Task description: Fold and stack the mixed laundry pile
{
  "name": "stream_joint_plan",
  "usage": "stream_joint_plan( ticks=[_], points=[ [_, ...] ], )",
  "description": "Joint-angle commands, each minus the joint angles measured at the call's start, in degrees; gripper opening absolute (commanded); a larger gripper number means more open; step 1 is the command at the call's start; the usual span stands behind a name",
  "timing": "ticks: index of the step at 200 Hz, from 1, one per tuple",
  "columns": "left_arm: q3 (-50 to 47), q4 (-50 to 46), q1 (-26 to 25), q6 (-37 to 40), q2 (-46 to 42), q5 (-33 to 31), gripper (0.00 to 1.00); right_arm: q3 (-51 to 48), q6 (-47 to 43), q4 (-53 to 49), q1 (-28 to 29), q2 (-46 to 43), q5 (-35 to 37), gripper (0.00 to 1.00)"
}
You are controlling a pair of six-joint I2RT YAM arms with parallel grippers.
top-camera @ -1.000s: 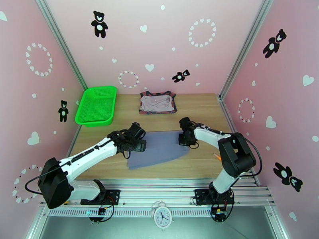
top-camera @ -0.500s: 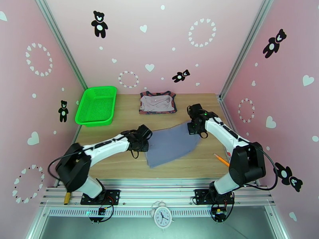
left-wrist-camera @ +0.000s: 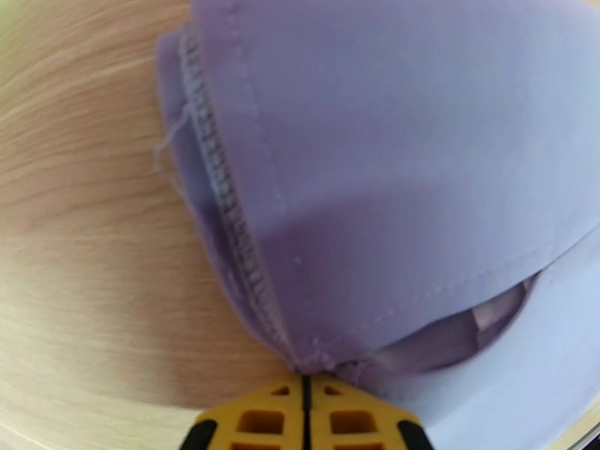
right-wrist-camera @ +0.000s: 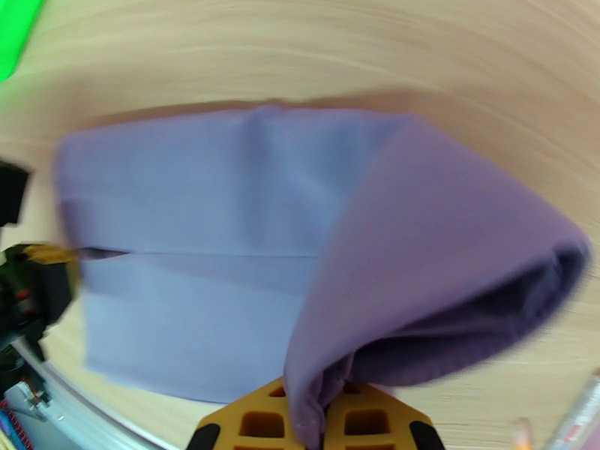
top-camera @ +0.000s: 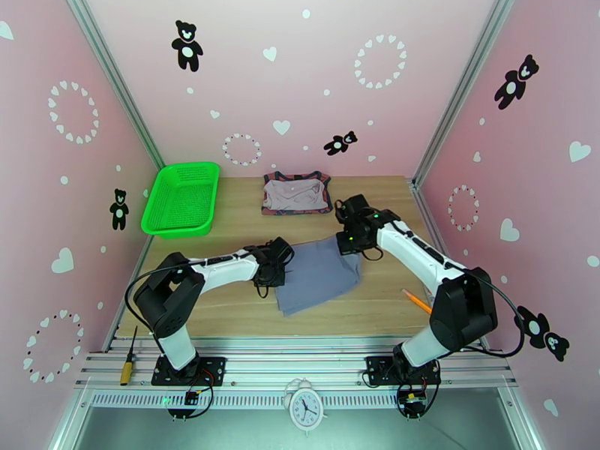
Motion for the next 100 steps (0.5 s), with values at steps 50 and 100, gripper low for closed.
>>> stream_joint_plan(
  ticks=[50,100],
  points=[
    [-2.5,3.8,-0.6,-0.7,4.1,2.1,0.08,0.5,11.2,7.1,11.1,1.9,-4.9,0.0],
    [-3.3,4.1,-0.8,-0.8,3.7,1.9,0.07,1.3,15.1,9.8,15.9,7.5,-4.5,0.0]
  ],
)
